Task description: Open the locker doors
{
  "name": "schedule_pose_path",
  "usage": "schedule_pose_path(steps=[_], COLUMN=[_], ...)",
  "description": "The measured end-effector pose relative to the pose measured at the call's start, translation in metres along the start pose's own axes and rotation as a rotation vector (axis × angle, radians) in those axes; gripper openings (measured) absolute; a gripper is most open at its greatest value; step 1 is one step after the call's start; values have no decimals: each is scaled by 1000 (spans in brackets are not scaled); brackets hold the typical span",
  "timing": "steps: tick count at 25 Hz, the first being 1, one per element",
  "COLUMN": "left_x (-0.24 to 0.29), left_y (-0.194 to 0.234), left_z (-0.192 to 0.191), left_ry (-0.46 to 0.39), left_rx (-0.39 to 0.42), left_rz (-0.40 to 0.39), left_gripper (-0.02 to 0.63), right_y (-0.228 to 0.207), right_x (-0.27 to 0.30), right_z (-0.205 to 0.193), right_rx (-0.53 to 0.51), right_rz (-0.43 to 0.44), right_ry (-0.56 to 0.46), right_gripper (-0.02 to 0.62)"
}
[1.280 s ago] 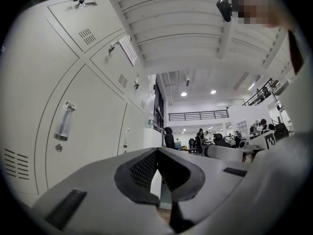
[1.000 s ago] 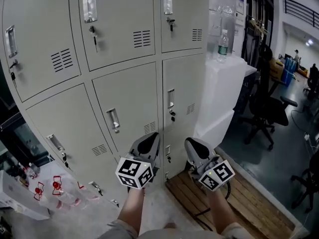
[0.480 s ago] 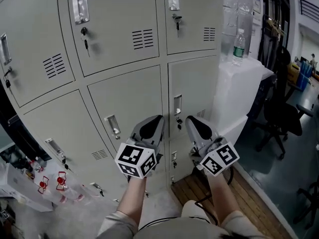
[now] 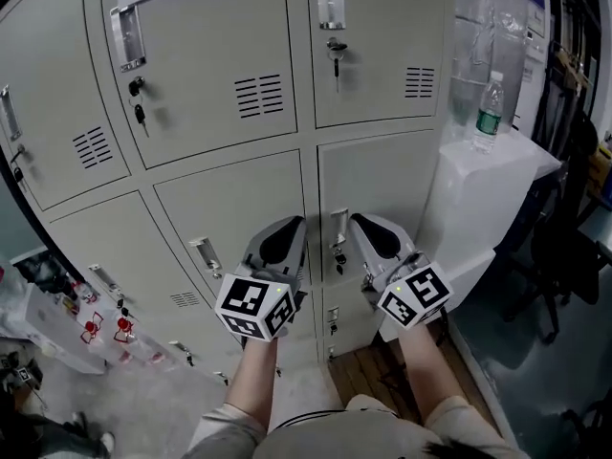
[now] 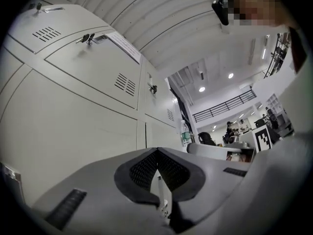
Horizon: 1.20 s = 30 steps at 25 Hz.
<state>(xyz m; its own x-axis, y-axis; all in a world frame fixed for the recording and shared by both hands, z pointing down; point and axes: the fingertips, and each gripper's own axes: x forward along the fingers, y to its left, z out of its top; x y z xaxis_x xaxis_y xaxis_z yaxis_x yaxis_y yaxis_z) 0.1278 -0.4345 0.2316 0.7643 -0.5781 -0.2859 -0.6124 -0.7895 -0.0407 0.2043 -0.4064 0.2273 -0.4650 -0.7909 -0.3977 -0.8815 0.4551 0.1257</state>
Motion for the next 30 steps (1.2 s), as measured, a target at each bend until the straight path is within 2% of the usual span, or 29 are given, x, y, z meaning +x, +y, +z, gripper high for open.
schedule_pose_path(steps=[6,16,22,30], left_x=[9,-4,-15,-39], left_y=[13,28,22,14], left_z=[-7,-17,-19,-27], left_ry=[35,78,110,143], left_rx=[-5,-14,1,7], left_rz=[107,267,314,370], left_gripper=[-2,-2,-2,-2], right_y=[-11,-23,-20,-18], right_x=[18,30,37,36], right_z=[-64,-122,-129,-127], right_rx=[67,139,163,208], right_rz=[86,81,114,140], right_ry=[184,358,395,386], right_gripper=[95,142,146,147])
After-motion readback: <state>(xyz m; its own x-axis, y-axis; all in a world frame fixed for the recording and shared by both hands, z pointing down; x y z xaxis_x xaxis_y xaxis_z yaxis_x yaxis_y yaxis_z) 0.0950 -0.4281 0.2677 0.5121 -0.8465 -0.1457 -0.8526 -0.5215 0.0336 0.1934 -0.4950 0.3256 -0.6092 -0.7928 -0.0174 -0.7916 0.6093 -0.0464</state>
